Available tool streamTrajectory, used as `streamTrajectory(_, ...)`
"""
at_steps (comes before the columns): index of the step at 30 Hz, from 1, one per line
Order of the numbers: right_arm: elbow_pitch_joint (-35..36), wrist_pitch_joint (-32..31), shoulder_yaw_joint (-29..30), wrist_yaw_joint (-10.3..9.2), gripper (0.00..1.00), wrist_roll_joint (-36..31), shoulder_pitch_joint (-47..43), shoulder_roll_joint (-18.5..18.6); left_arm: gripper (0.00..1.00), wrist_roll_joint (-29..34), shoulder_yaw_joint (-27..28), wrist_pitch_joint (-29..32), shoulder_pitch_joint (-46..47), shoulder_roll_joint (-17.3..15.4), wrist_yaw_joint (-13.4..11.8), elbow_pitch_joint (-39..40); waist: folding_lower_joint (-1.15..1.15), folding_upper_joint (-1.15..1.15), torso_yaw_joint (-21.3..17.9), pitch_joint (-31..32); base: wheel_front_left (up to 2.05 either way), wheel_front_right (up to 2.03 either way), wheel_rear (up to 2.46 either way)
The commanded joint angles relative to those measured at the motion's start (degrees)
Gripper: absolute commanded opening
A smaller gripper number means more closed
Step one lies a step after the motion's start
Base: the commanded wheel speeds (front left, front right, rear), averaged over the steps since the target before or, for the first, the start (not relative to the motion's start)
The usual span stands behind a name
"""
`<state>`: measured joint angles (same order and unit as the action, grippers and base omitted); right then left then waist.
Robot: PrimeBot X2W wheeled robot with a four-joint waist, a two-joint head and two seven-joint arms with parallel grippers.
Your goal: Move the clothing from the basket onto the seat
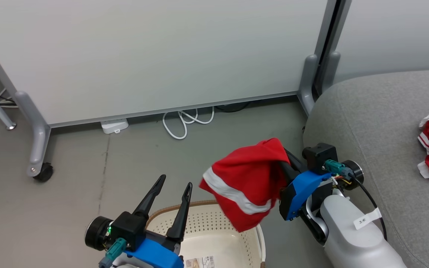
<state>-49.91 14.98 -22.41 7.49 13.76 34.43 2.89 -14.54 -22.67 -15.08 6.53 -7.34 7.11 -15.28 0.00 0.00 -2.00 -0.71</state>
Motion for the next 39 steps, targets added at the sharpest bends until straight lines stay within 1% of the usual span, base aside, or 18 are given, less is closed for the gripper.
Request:
streamTrajectory(1, 0.1, 0.3, -0.1, 0.01, 0.0, 0.4, -0.4, 0.0, 1.0, 0.3, 0.3, -0.2, -0.6, 0.3, 0.4, -0.3, 0.0, 0.0, -0.7, -0.2, 0.0, 0.0, 0.0)
streamTrajectory(4, 0.2, 0.3, 0.1, 0.01, 0.0, 0.3, 0.1, 0.0, 1.0, 0.5, 0.4, -0.2, -0.6, 0.6, 0.4, -0.5, 0.0, 0.0, -2.1, -0.6, 0.0, 0.0, 0.0)
streamTrajectory(8, 0.6, 0.3, 0.2, 0.01, 0.0, 0.6, 0.5, 0.0, 1.0, 0.1, 0.1, -0.2, 0.3, 0.5, 0.5, -1.1, 0.0, 0.0, -5.0, -1.4, 0.0, 0.0, 0.0)
streamTrajectory(16, 1.0, 0.3, -0.2, 0.01, 0.0, 0.5, 0.7, 0.0, 1.0, 0.4, 0.0, -0.2, 1.5, 0.1, 0.5, -0.6, 0.0, 0.0, -12.9, -2.8, 0.0, 0.0, 0.0)
streamTrajectory(20, 1.1, 0.3, 0.1, 0.01, 0.0, 0.2, 0.8, 0.0, 1.0, 0.2, -0.4, -0.2, 2.1, 0.5, 0.5, -0.8, 0.0, 0.0, -17.1, -3.3, 0.0, 0.0, 0.0)
streamTrajectory(29, 2.4, 0.3, 0.1, 0.01, 0.0, 1.1, -0.2, 0.0, 1.0, 0.4, -0.8, -0.2, 3.1, 0.0, 0.4, -0.7, 0.0, 0.0, -25.2, -5.1, 0.0, 0.0, 0.0)
streamTrajectory(35, 2.7, 0.3, 0.5, 0.01, 0.0, 1.0, -0.8, 0.0, 1.0, 0.4, -1.0, -0.2, 3.4, -0.3, 0.4, -0.8, 0.0, 0.0, -28.7, -5.7, 0.0, 0.0, 0.0)
streamTrajectory(39, 3.0, 0.3, 1.4, 0.01, 0.0, 0.3, -1.2, 0.0, 1.0, 0.4, -1.6, -0.2, 4.0, -0.5, 0.4, -1.0, 0.0, 0.0, -29.4, -6.1, 0.0, 0.0, 0.0)
